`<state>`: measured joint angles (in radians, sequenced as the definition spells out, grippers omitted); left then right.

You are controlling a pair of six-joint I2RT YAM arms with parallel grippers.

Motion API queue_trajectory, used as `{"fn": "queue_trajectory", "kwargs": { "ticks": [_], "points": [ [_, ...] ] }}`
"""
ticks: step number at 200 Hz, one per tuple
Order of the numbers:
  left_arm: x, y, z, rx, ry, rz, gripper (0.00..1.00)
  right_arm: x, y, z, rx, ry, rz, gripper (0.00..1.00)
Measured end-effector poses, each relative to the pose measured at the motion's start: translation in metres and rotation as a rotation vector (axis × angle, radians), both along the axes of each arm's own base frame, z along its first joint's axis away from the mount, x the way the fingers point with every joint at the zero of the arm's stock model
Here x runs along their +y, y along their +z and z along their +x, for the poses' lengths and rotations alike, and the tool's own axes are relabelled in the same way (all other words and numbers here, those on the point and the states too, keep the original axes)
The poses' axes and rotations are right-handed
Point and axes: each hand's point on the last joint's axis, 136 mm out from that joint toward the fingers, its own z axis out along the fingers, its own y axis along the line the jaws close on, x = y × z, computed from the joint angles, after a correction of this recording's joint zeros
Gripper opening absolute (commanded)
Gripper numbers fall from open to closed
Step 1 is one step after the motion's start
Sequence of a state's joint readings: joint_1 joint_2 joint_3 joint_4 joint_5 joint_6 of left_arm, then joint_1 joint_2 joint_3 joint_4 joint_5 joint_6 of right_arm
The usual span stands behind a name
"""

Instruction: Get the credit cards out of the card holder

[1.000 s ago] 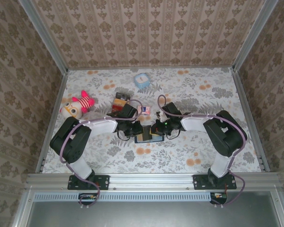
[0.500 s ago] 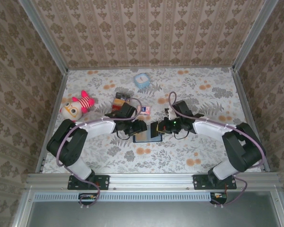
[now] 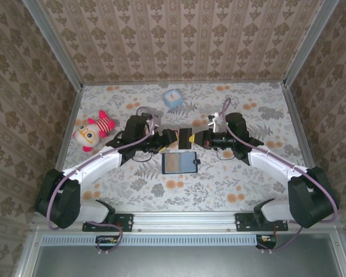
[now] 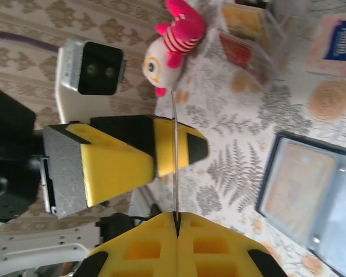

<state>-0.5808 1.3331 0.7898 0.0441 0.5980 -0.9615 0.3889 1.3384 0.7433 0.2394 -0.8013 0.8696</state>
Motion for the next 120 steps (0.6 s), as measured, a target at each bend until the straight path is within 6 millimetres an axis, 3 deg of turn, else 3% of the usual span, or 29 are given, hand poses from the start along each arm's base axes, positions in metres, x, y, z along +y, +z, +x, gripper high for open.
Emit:
{"fn": "queue_trajectory", "kwargs": {
  "ticks": [73, 92, 120],
  "points": [
    [-0.015, 0.046, 0.004, -0.033, -0.048, -0.202, 0.31, 0.011, 0.026, 0.016, -0.001, 0.007, 0.110, 0.00],
    [-0.012, 0.049, 0.007, -0.036, -0.040, -0.222, 0.23, 0.014, 0.021, 0.023, 0.023, 0.002, 0.119, 0.00],
    [0.002, 0.040, 0.016, -0.020, 0.004, -0.234, 0.03, 0.016, 0.015, 0.028, 0.045, -0.005, 0.128, 0.00]
  ]
}}
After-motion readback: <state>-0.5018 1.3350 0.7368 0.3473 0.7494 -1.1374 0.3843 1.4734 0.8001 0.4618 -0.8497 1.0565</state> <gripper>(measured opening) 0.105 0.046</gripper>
